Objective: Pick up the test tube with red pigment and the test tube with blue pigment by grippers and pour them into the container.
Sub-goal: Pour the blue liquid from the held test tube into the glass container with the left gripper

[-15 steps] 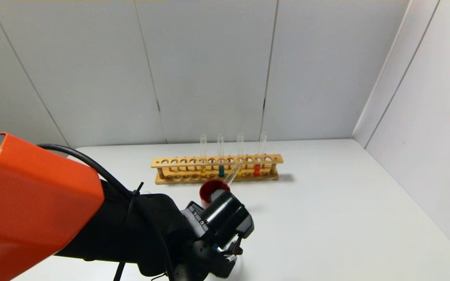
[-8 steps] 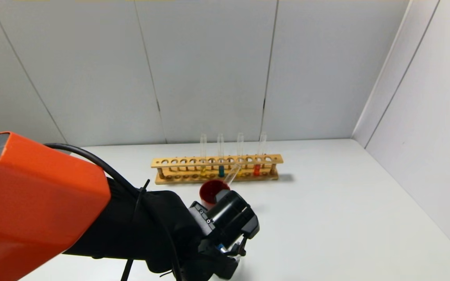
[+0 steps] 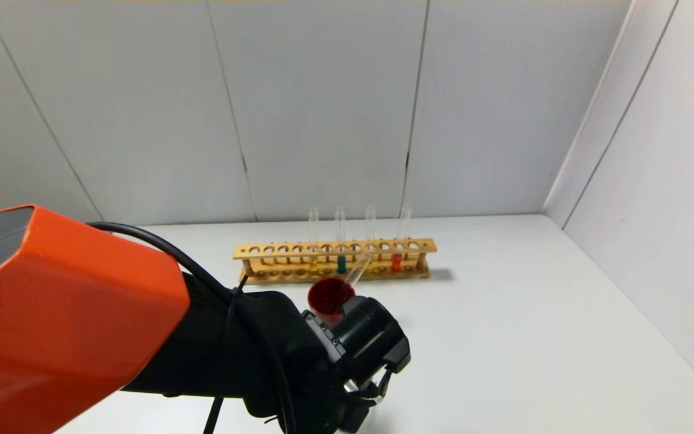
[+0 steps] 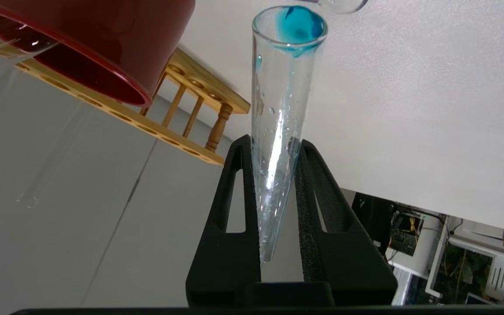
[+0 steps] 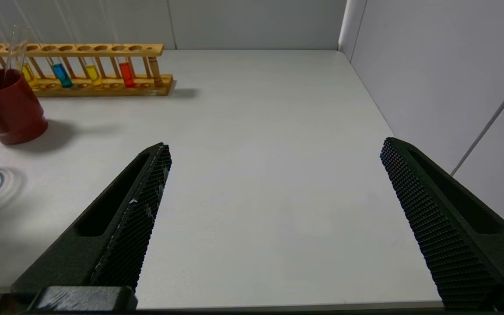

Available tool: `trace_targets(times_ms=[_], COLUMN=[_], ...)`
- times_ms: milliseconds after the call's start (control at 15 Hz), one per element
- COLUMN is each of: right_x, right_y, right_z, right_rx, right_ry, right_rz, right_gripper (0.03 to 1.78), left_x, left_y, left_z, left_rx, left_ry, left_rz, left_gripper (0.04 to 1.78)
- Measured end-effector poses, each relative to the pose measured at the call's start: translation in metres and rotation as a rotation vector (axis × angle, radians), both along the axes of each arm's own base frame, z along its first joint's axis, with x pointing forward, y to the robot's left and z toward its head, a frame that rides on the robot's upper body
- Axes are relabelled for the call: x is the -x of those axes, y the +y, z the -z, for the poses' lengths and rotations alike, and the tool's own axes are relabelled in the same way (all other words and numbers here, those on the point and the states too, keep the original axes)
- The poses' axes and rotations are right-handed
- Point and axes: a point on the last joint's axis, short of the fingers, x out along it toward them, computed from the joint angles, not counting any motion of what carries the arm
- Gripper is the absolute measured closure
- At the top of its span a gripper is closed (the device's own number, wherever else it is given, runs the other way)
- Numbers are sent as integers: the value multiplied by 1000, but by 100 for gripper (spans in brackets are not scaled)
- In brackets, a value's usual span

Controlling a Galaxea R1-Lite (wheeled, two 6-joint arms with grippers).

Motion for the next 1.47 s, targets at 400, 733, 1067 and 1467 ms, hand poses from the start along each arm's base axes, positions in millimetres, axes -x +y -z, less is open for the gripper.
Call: trace_targets(times_ms=[400, 733, 1067, 1467], right_x=[0, 0, 0, 0], right_y=[0, 0, 0, 0], right_z=[0, 0, 0, 0], right_rx=[0, 0, 0, 0], right_ry=[0, 0, 0, 0], right_rz=[0, 0, 0, 0], right_gripper=[6, 6, 6, 6], left_x=[1, -1, -2, -1], left_y=[-1, -8, -14, -18], left_z=[-6, -9, -9, -14], left_rx=[-48, -70, -93, -128], left_ry=[-4, -3, 7, 0], left_rz=[-4, 3, 8, 14], left_gripper=[152, 152, 152, 152])
